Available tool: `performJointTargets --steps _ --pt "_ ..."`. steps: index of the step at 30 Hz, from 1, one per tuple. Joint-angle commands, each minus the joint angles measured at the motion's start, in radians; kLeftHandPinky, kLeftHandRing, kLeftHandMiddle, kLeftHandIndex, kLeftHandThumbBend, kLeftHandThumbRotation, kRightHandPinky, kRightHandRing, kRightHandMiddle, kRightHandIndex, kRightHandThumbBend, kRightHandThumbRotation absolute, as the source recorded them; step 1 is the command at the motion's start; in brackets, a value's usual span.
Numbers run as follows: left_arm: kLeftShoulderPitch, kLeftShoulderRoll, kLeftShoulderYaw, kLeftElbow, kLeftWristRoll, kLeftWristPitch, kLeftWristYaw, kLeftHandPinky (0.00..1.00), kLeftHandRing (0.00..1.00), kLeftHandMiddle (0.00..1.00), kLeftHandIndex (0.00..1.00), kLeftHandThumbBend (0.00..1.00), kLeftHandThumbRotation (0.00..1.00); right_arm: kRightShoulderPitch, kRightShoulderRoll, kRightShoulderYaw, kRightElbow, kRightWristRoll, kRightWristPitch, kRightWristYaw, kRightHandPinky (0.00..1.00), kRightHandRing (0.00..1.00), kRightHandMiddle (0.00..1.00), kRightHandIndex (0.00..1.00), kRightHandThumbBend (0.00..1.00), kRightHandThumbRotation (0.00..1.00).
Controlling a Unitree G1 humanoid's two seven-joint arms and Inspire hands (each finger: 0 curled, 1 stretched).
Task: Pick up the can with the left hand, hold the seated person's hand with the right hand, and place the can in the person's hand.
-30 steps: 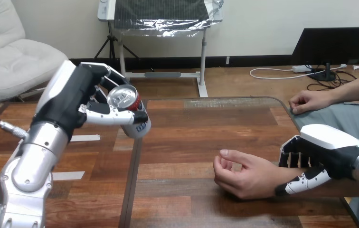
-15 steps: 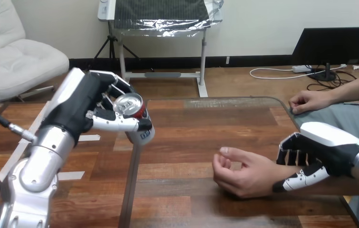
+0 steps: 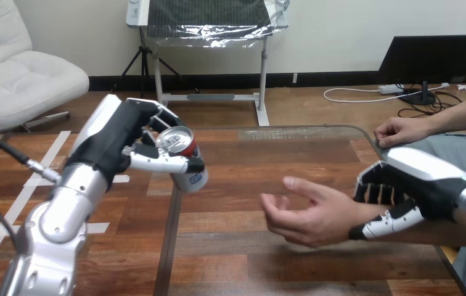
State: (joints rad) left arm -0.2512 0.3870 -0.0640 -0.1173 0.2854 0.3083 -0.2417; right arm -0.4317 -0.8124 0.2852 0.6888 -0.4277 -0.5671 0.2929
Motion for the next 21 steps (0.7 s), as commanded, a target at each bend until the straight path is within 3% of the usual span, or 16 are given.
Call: performJointTargets --steps 1,21 --pt "-0.115 -0.011 -0.009 0.026 -0.001 -0.063 0.021 0.23 0.31 0.40 0.47 0.63 0.00 -0.017 0.030 -0.026 -0.048 0.023 0.020 0.012 0.35 0.41 0.47 0.51 0.74 0.43" --pt "-0.172 -0.062 -0.033 0.145 0.009 -0.123 0.041 0.27 0.36 0.43 0.49 0.63 0.00 0.004 0.047 -0.044 -0.157 0.053 0.061 0.042 0.34 0.41 0.47 0.51 0.74 0.42"
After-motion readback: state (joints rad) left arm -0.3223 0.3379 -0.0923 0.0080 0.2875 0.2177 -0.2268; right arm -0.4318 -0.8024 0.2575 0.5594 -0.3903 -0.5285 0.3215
